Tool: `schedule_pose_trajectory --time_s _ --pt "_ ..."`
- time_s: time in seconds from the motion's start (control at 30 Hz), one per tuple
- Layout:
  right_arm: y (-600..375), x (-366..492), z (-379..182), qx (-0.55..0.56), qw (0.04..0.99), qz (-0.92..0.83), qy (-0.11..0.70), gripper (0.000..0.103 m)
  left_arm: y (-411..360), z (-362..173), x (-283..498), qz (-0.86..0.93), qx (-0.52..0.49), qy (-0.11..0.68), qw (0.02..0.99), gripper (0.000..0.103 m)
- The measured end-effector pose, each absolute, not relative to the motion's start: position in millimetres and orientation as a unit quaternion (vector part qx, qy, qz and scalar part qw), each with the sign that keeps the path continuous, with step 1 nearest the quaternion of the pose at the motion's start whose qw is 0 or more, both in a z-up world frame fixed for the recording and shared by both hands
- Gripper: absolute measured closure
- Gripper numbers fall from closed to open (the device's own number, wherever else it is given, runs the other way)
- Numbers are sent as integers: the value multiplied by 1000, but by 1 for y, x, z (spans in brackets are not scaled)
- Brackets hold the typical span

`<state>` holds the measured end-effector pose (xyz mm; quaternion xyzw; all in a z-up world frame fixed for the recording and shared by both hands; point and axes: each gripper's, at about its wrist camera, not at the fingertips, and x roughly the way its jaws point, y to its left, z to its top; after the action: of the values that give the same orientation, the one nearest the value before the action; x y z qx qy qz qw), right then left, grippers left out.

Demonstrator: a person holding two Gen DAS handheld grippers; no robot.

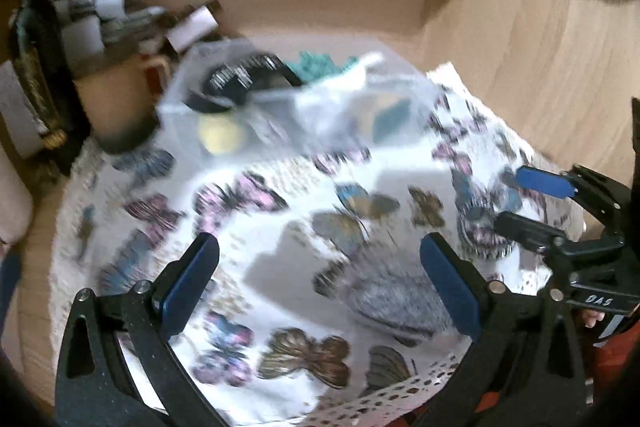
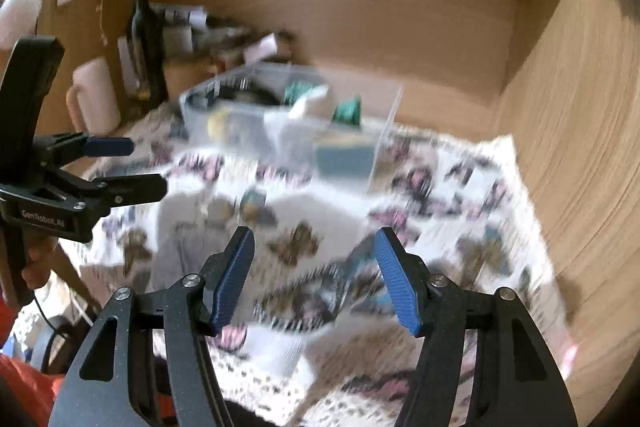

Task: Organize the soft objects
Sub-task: 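Grasp the grey sparkly sock with the left gripper while the right gripper grasps the beaded cord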

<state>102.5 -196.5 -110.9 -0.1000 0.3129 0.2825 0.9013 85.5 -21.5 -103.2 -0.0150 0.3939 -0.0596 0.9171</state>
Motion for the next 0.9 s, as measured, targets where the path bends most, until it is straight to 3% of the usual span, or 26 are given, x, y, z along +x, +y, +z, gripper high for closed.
schedule_pose_trajectory --time_s 0.1,0.4,0.47,0.5,0.57,0.7,0.9 --pt "-194 105 -127 -111 893 284 332 46 -32 -116 86 -68 -5 410 909 1" --pt "-195 129 -148 -120 871 289 378 79 -50 -130 86 -106 -16 428 897 1" --pt "-195 133 -152 -121 867 291 386 92 -52 -133 88 -118 -22 430 895 1" --pt "-196 133 -153 -121 866 292 388 92 -52 -134 89 -121 -26 430 894 2" --pt "-197 130 -151 -121 870 292 378 94 -53 -138 89 -133 -35 434 890 19" --pt "-200 126 -144 -113 878 292 362 94 -60 -139 87 -148 -28 428 891 41" --pt "-207 125 -128 -90 889 291 341 95 -60 -130 87 -138 -22 415 899 57"
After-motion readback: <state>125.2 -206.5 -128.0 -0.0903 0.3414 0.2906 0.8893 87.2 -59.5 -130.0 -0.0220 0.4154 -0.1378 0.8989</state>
